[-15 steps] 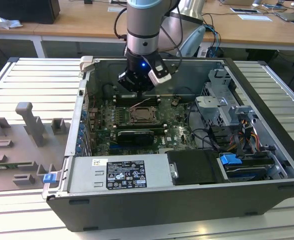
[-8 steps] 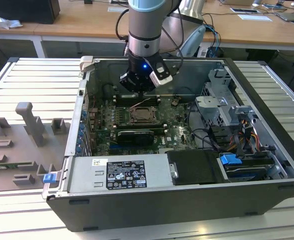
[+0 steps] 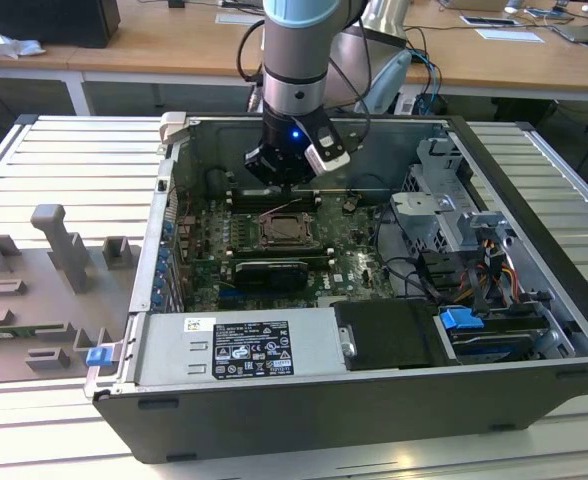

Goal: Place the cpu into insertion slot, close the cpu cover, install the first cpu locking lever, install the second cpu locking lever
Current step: 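Install the first cpu locking lever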

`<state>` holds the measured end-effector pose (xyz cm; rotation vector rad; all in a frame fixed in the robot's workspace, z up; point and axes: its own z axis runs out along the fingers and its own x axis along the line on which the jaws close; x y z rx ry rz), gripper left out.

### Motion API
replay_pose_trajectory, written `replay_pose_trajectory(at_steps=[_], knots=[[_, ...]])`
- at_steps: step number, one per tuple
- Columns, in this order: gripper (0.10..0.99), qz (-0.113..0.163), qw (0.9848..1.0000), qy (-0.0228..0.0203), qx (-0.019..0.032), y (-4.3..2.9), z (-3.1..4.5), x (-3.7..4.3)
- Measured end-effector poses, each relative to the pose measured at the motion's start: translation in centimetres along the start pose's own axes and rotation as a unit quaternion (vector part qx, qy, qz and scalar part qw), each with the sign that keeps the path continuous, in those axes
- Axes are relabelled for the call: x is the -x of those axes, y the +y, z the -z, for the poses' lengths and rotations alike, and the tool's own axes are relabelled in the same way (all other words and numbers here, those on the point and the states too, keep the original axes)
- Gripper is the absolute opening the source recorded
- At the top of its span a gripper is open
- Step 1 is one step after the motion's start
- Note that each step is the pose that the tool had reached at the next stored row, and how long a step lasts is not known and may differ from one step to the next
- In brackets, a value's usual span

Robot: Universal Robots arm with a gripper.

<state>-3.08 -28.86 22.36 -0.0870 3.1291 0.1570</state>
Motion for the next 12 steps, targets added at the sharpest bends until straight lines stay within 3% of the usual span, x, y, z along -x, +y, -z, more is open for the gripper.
replay_pose_trajectory(at_steps=[6, 12], knots=[[0.106, 0.0, 1.0, 0.0, 0.0, -0.02, -0.52, 0.83], [0.106, 0.0, 1.0, 0.0, -0.0001, -0.04, -1.33, 1.04]])
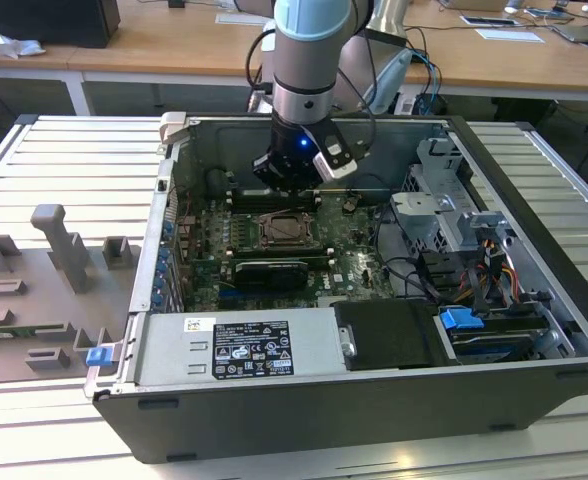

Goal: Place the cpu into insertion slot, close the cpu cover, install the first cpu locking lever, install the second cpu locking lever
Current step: 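Install the first cpu locking lever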

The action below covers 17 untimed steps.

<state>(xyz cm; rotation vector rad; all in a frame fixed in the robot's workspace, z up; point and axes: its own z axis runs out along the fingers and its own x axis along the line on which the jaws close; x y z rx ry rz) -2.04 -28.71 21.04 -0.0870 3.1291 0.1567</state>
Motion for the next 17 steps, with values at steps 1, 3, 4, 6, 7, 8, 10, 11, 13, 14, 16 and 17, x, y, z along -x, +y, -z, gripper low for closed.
replay_pose_trajectory(at_steps=[1, 3, 4, 6, 7, 8, 10, 11, 13, 14, 16, 17], knots=[[0.106, 0.0, 1.0, 0.0001, -0.0003, -0.02, -0.14, 0.01], [0.106, 0.0, 1.0, 0.0, -0.0007, -0.03, -0.31, 0.04], [0.106, 0.0, 1.0, 0.0001, -0.002, -0.04, -0.42, 0.06], [0.106, 0.0, 1.0, 0.0002, -0.0038, -0.05, -0.51, 0.08], [0.106, 0.0, 1.0, 0.0003, -0.0047, -0.06, -0.57, 0.09], [0.106, 0.0, 1.0, 0.0004, -0.0056, -0.07, -0.6, 0.09], [0.106, 0.0, 1.0, 0.0005, -0.0074, -0.08, -0.68, 0.1], [0.106, 0.0, 1.0, 0.0005, -0.0082, -0.08, -0.72, 0.1], [0.106, 0.0, 1.0, 0.0004, -0.0088, -0.07, -0.83, 0.12], [0.106, 0.0, 1.0, 0.0005, -0.0093, -0.08, -0.87, 0.12], [0.106, 0.0, 1.0, 0.0007, -0.0096, -0.09, -0.93, 0.13], [0.106, 0.0, 1.0, 0.0007, -0.0096, -0.07, -0.93, 0.15]])
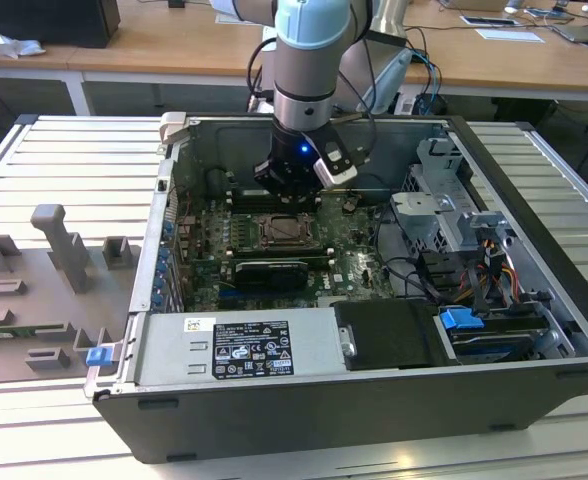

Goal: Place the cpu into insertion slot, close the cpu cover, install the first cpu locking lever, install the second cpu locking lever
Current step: 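Install the first cpu locking lever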

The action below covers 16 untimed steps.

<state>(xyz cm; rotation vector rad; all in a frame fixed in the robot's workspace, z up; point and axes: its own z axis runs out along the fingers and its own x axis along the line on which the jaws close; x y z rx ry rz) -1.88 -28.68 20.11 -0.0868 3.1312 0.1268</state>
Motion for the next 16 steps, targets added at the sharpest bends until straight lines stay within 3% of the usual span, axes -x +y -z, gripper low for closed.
replay_pose_trajectory(at_steps=[5, 7, 8, 16], knots=[[0.106, 0.0, 1.0, -0.0005, 0.0026, 0.13, 0.12, 0.06], [0.106, 0.0, 1.0, -0.0003, 0.0024, 0.17, 0.76, 0.05], [0.106, 0.0, 1.0, -0.0002, 0.0023, 0.23, 1.44, 0.05], [0.106, 0.0, 1.0, -0.0002, 0.0023, -0.04, 1.52, 0.04]])
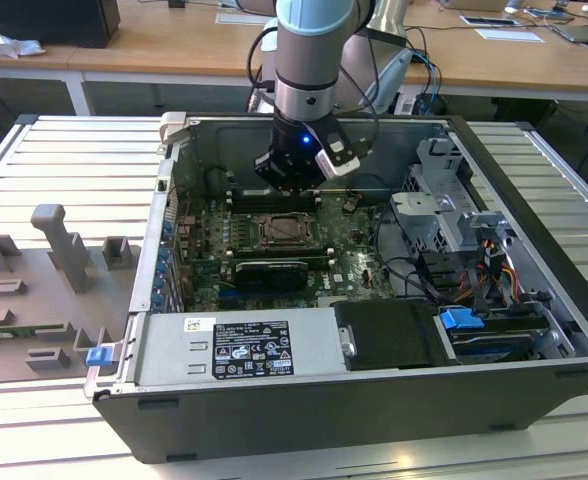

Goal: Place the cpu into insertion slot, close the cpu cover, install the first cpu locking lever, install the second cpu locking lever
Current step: 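Install the first cpu locking lever, then install the second cpu locking lever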

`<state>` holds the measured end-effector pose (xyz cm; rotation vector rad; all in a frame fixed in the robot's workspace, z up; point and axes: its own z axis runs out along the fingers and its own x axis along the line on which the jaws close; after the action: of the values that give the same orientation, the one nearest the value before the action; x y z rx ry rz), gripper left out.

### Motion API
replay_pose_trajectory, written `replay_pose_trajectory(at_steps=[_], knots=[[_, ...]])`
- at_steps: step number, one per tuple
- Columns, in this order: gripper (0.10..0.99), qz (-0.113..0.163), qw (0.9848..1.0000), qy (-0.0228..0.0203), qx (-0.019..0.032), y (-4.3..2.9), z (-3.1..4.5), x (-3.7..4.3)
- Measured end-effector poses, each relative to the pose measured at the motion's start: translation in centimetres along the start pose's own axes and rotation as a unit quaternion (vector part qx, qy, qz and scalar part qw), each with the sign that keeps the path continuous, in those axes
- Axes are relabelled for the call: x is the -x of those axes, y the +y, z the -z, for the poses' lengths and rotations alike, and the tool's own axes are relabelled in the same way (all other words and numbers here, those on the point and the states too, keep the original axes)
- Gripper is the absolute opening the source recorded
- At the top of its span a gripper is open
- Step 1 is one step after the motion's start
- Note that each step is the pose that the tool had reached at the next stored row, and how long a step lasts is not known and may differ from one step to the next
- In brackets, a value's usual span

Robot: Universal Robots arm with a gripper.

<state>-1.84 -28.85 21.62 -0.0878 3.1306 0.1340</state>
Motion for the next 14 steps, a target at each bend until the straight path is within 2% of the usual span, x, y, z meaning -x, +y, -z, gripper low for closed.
replay_pose_trajectory(at_steps=[14], knots=[[0.106, 0.0, 1.0, 0.0, 0.0, -0.76, 0.07, -0.05]])
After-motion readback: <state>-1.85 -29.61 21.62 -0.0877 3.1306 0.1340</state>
